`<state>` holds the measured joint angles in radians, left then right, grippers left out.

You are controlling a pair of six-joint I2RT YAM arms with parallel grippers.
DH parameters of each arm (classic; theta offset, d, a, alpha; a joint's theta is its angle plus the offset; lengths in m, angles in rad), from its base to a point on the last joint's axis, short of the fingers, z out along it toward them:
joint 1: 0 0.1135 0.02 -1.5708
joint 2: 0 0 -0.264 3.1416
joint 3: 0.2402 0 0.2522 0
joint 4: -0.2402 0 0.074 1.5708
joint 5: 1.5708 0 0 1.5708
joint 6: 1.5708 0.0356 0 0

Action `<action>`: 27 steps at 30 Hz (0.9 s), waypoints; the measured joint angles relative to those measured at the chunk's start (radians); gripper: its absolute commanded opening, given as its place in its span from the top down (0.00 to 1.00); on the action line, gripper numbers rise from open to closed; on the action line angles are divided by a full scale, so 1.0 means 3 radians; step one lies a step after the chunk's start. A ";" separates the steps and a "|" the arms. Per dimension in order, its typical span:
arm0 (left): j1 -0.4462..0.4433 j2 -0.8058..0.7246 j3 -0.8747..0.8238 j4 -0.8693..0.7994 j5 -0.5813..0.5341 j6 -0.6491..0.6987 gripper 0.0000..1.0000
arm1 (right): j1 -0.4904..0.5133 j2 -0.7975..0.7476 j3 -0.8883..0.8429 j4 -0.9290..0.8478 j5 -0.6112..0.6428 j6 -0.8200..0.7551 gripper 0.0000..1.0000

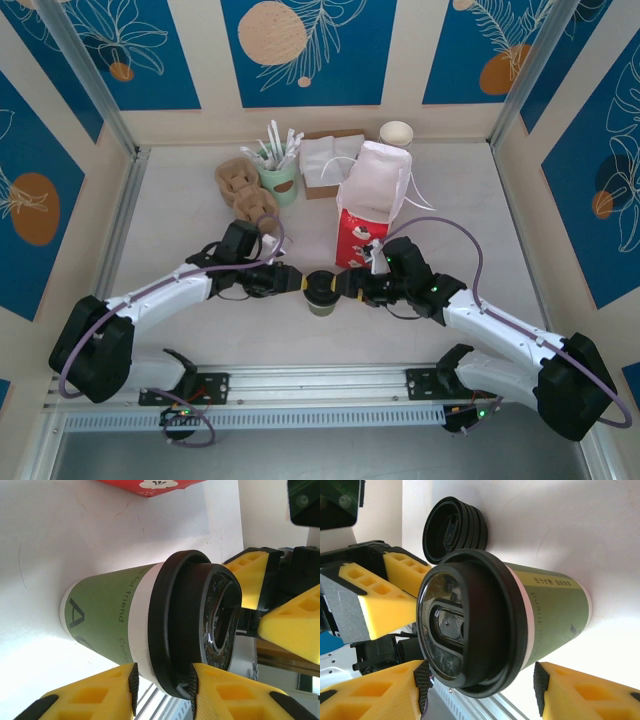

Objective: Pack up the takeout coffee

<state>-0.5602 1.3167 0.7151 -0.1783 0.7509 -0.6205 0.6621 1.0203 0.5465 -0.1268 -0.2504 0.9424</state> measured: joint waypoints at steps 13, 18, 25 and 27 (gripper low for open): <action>0.0001 -0.0266 0.0184 -0.0271 -0.0043 0.0120 0.36 | 0.0034 0.0001 0.0104 -0.0075 0.0013 -0.0037 0.40; 0.0000 -0.0229 0.0248 -0.0310 -0.0127 0.0121 0.36 | 0.0043 0.0023 0.0106 -0.0079 0.0028 -0.0037 0.41; -0.0027 -0.0061 0.0320 -0.0322 -0.0230 0.0141 0.23 | 0.0079 0.0043 0.0126 -0.0076 0.0041 -0.0037 0.41; -0.0043 -0.0028 0.0326 -0.0332 -0.0259 0.0167 0.22 | 0.0089 0.0050 0.0134 -0.0078 0.0041 -0.0038 0.41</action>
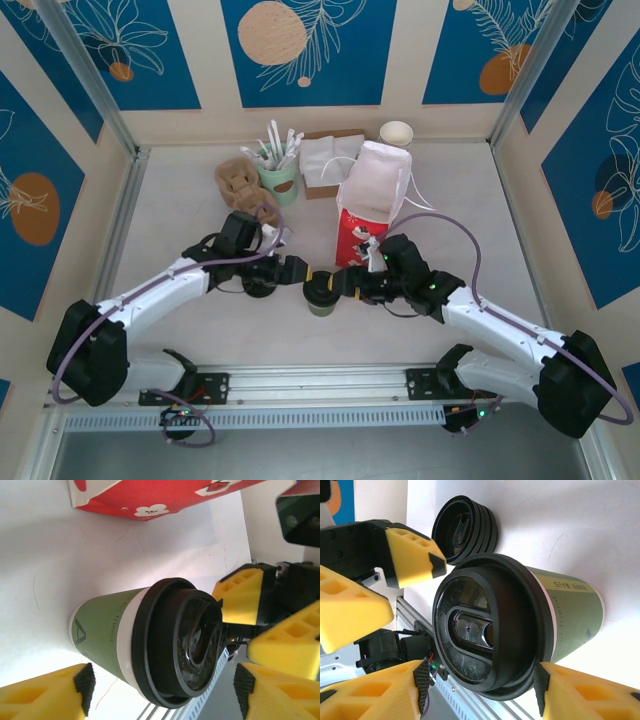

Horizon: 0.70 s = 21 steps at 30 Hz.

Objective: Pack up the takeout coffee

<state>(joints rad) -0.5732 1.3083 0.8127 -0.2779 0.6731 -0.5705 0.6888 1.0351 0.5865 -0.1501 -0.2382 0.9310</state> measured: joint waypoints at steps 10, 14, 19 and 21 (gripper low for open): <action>-0.0092 0.0120 0.0000 -0.0003 -0.0089 0.0017 0.28 | 0.0042 0.0009 0.0009 0.0000 0.0023 0.0000 0.41; -0.0092 0.0125 0.0000 -0.0017 -0.0104 0.0020 0.31 | 0.0042 0.0009 0.0009 -0.0018 0.0050 0.0000 0.41; -0.0092 0.0125 -0.0010 -0.0065 -0.0140 0.0075 0.37 | 0.0045 0.0009 0.0009 -0.0075 0.0095 -0.0013 0.41; -0.0092 0.0125 -0.0028 -0.0076 -0.0155 0.0090 0.39 | 0.0052 0.0009 0.0009 -0.0084 0.0100 -0.0023 0.41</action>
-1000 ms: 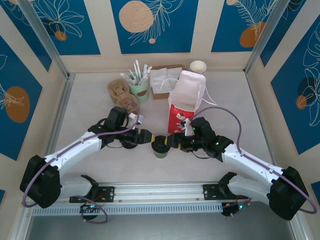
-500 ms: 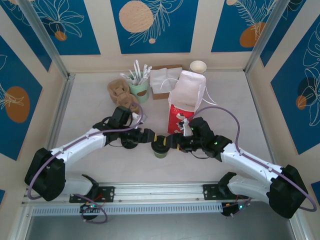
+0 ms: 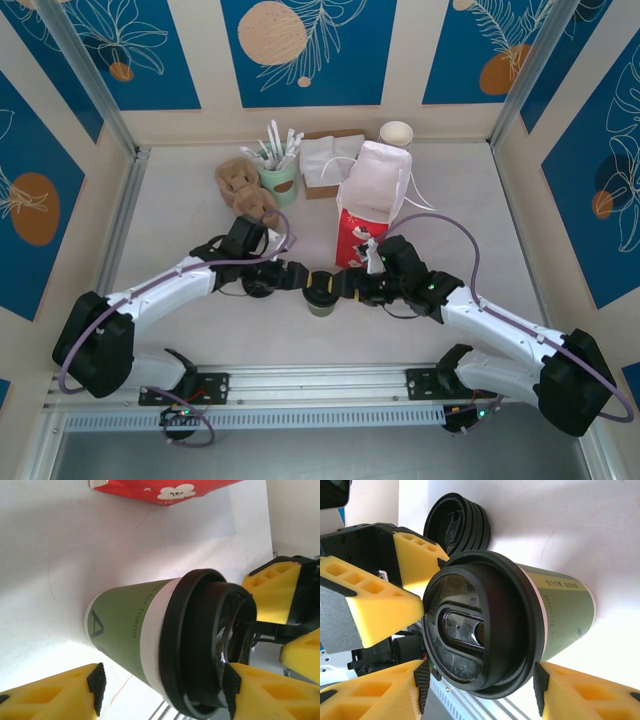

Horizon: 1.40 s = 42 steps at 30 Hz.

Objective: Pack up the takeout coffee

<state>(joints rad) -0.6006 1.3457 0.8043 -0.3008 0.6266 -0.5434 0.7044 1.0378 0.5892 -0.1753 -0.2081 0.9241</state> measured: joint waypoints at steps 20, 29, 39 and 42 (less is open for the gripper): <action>-0.0020 0.0001 -0.0020 0.0015 0.0003 0.0013 0.45 | 0.0001 0.0037 0.0000 -0.0065 0.0086 -0.0041 0.45; -0.0038 0.0000 -0.0023 0.0024 0.0003 0.0013 0.47 | 0.0001 0.0148 0.0004 -0.0065 0.0086 -0.0065 0.49; -0.0041 0.0000 -0.0058 0.0109 0.0032 0.0014 0.52 | 0.0001 0.0148 0.0019 -0.0067 0.0088 -0.0089 0.51; -0.0042 0.0000 -0.0064 0.0122 0.0041 0.0014 0.53 | 0.0001 0.0148 0.0019 -0.0066 0.0088 -0.0090 0.51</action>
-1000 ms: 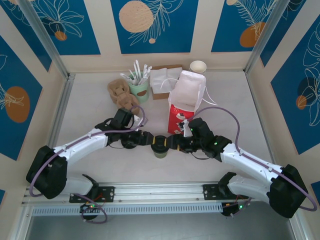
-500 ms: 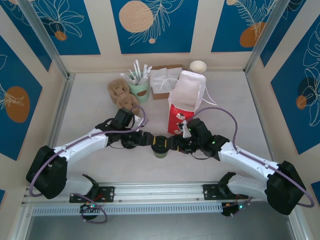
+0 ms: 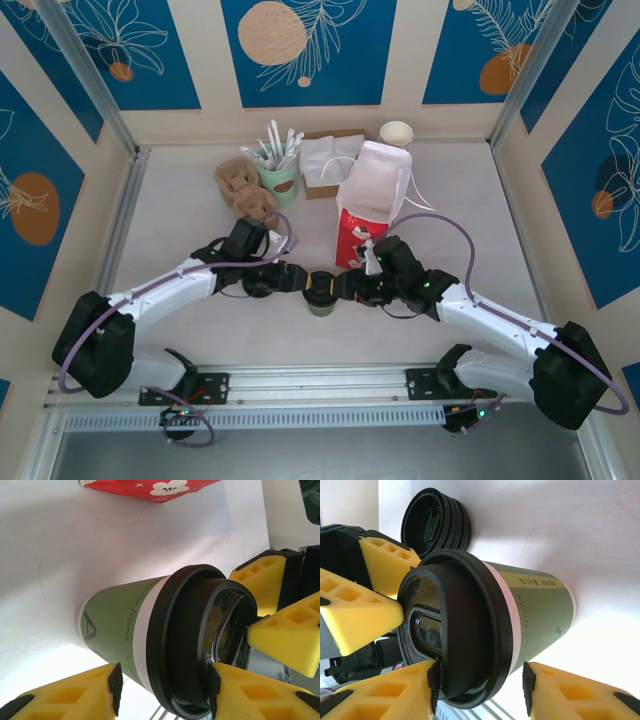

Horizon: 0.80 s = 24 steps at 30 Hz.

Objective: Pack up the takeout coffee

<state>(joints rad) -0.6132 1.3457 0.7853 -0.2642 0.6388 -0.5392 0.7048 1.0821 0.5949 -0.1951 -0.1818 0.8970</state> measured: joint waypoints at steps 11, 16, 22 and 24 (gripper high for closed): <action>-0.0001 0.0000 -0.0058 0.0126 0.0050 0.0000 0.56 | 0.0000 0.0000 -0.0003 0.0000 0.0006 -0.0003 0.52; -0.0001 -0.0003 -0.0094 0.0164 0.0051 -0.0001 0.57 | 0.0000 0.0000 -0.0005 0.0003 0.0009 -0.0014 0.52; -0.0003 -0.0003 -0.0135 0.0216 0.0052 -0.0001 0.57 | 0.0000 0.0005 -0.0010 0.0008 0.0009 -0.0014 0.53; -0.0003 -0.0005 -0.0137 0.0221 0.0052 -0.0001 0.57 | 0.0000 0.0005 -0.0028 0.0034 0.0008 -0.0014 0.53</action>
<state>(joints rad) -0.6140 1.3441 0.7441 -0.1978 0.6544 -0.5396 0.7048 1.0836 0.5865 -0.1848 -0.1795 0.8928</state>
